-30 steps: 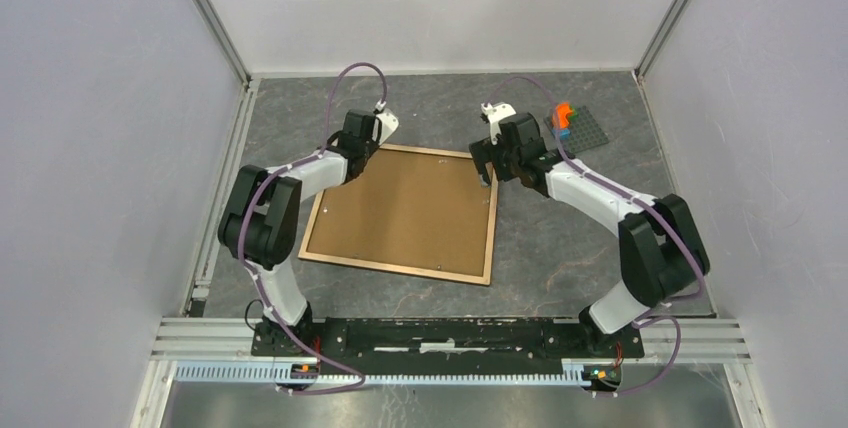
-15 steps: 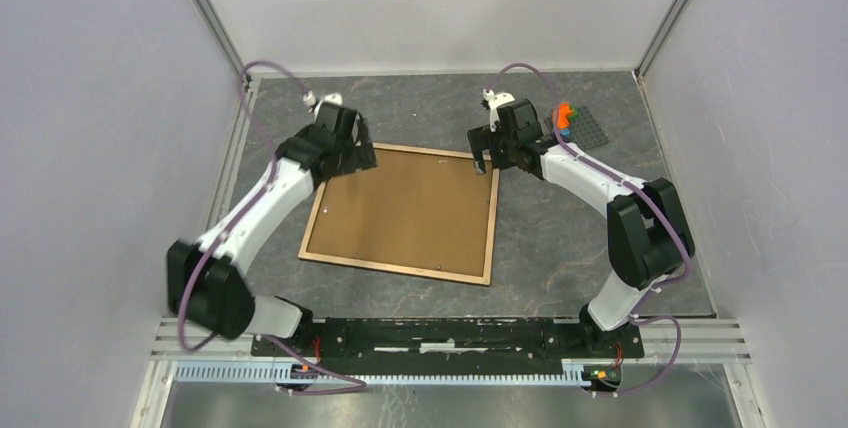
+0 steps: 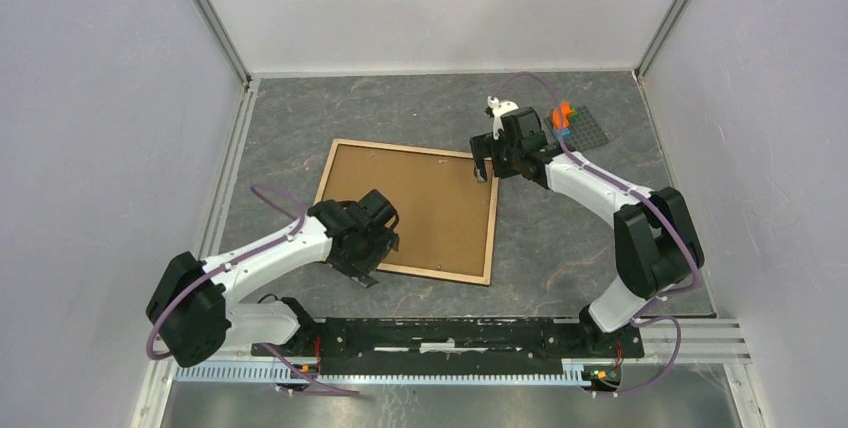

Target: Put the photo into the frame

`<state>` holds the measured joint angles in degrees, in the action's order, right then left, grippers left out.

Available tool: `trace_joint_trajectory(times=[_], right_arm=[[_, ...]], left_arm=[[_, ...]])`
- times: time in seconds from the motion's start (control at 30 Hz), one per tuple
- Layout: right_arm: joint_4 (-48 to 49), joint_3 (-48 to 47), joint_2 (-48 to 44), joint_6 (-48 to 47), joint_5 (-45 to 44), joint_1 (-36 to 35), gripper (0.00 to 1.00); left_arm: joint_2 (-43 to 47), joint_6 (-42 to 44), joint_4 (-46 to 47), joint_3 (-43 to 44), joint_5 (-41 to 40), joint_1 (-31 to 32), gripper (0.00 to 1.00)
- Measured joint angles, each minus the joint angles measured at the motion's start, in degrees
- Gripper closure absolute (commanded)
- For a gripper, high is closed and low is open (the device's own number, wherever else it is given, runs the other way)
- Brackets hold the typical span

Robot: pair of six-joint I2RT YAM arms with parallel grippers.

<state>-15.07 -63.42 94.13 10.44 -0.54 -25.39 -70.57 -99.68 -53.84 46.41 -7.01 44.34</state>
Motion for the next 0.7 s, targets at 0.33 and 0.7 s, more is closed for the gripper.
trace_joint_trajectory(times=[0.33,0.7], right_arm=[[0.09,1.36,-1.51,0.02,0.81,0.0,0.02],[0.37,2.19,-1.55,0.28,2.05,0.0,0.03]], left_arm=[[0.59,-12.79,8.09,-11.87,1.49,0.07,0.25],[0.61,-13.88,14.62,-13.86,0.48,-1.66,0.8]])
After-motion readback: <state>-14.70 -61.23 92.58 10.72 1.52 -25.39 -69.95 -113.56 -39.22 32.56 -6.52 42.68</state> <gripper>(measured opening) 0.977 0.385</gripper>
